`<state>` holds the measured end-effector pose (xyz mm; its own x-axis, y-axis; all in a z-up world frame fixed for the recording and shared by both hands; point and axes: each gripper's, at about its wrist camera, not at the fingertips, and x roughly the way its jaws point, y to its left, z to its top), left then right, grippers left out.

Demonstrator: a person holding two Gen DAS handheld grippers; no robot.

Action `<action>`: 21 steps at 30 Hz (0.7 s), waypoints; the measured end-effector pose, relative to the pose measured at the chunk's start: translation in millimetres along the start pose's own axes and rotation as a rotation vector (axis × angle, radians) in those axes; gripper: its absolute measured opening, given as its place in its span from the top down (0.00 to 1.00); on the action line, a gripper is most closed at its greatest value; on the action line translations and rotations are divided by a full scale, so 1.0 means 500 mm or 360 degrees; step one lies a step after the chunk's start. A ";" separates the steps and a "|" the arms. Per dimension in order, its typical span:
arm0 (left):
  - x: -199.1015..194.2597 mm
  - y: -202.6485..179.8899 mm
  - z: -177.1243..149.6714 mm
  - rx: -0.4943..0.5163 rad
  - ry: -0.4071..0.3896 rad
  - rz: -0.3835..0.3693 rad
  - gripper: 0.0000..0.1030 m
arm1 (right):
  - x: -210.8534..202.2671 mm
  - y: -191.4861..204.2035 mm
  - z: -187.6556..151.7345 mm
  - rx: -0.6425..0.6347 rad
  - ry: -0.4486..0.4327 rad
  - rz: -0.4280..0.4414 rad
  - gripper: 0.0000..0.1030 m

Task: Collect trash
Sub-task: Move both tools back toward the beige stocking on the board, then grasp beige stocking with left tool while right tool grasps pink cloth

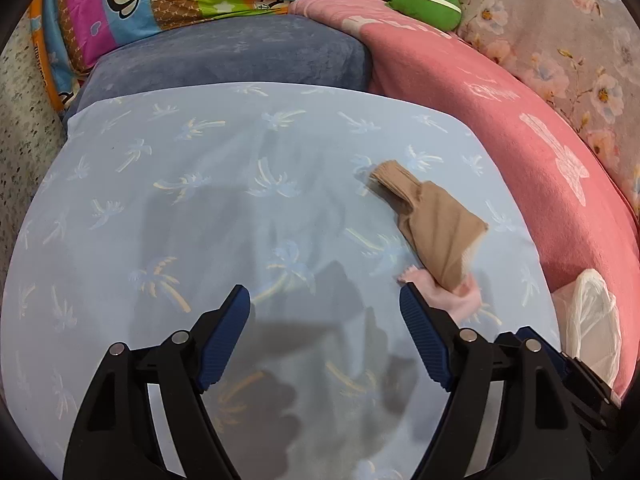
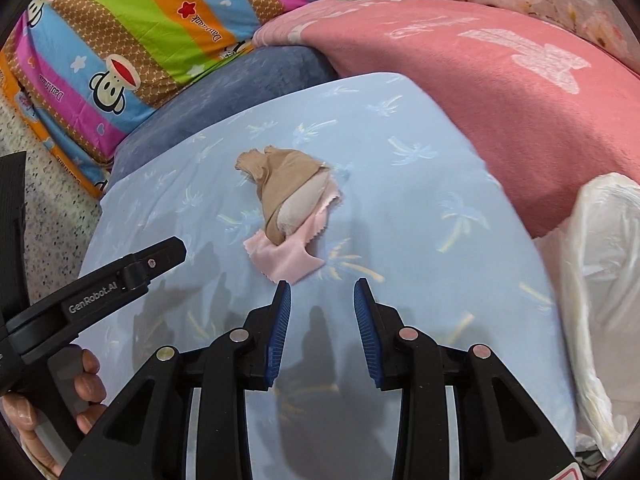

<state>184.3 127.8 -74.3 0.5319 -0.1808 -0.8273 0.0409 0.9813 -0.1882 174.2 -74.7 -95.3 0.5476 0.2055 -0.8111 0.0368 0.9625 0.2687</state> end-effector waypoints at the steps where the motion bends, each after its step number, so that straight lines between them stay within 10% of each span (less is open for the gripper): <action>1: 0.003 0.003 0.004 -0.0005 0.0001 -0.0001 0.28 | 0.010 0.004 0.005 0.0002 0.0007 0.0005 0.68; 9: 0.023 -0.001 0.034 -0.0009 0.0011 -0.0044 0.28 | 0.064 0.023 0.033 -0.0012 0.0033 0.0015 0.69; 14: 0.033 -0.030 0.046 0.0019 0.0010 -0.0092 0.28 | 0.091 0.009 0.034 0.0002 0.0080 0.0026 0.96; 21: 0.059 -0.092 0.049 0.0090 0.0039 -0.0168 0.28 | 0.082 -0.031 0.027 0.0071 0.0069 0.0023 0.98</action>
<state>219.0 78.7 -77.2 0.5014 -0.2841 -0.8172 0.1433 0.9588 -0.2454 207.3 -83.7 -125.9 0.5116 0.2280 -0.8284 0.0667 0.9507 0.3028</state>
